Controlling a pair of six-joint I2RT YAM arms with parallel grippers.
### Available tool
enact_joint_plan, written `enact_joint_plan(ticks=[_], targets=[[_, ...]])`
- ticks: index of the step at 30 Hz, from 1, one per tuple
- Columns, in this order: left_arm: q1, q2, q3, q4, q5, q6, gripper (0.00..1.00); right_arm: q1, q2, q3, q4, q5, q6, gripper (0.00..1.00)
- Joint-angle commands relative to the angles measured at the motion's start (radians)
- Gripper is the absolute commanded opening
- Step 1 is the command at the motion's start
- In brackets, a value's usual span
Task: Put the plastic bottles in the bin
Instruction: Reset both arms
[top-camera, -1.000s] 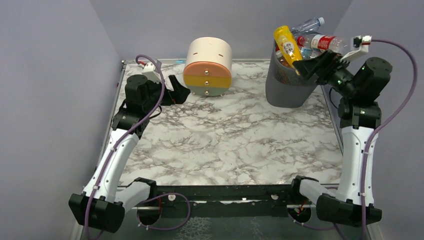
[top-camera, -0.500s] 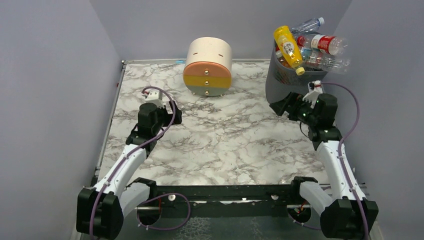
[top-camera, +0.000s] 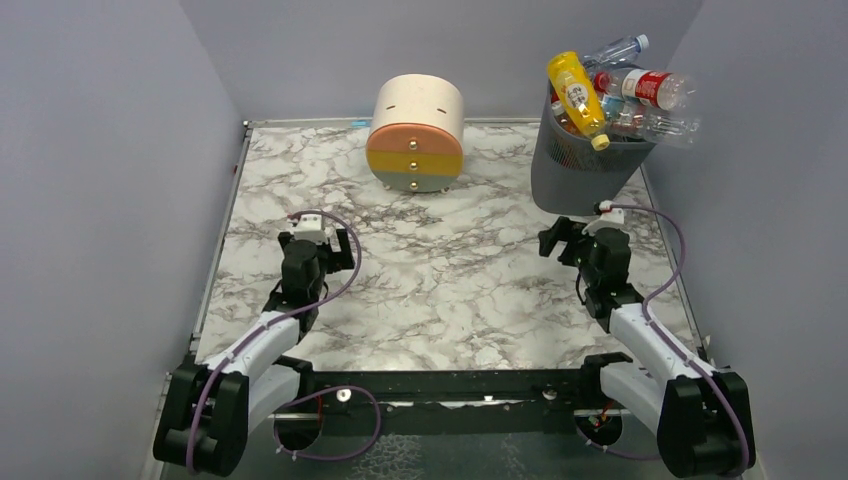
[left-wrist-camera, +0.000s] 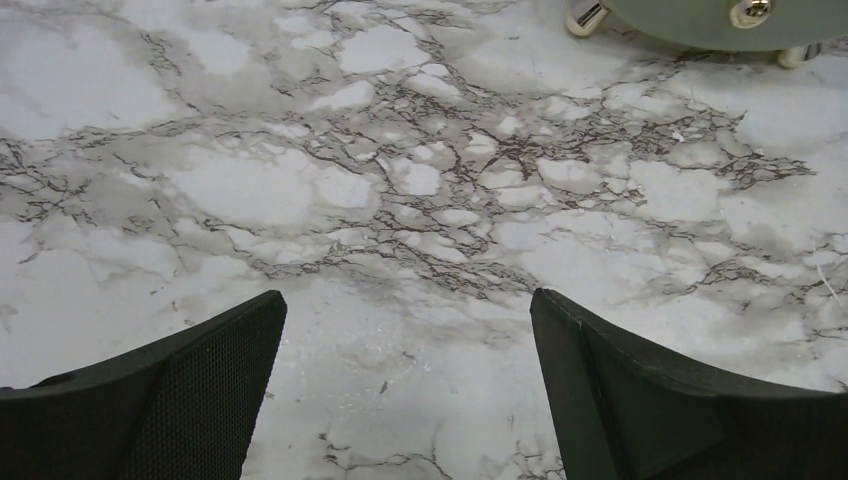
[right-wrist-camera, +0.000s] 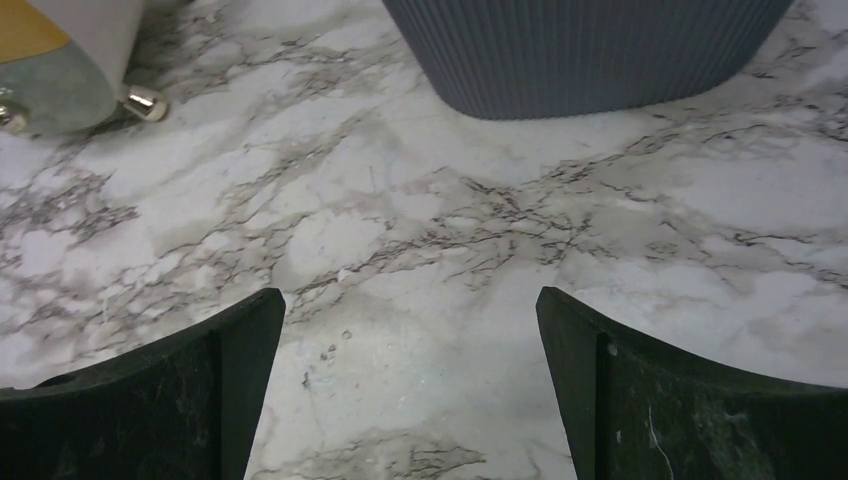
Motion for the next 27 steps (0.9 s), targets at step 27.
enact_joint_plan(ticks=[27], targets=[[0.223, 0.545, -0.005, 0.786, 0.133, 0.175, 0.99, 0.004, 0.563, -0.01, 0.774, 0.304, -0.19, 1.0]])
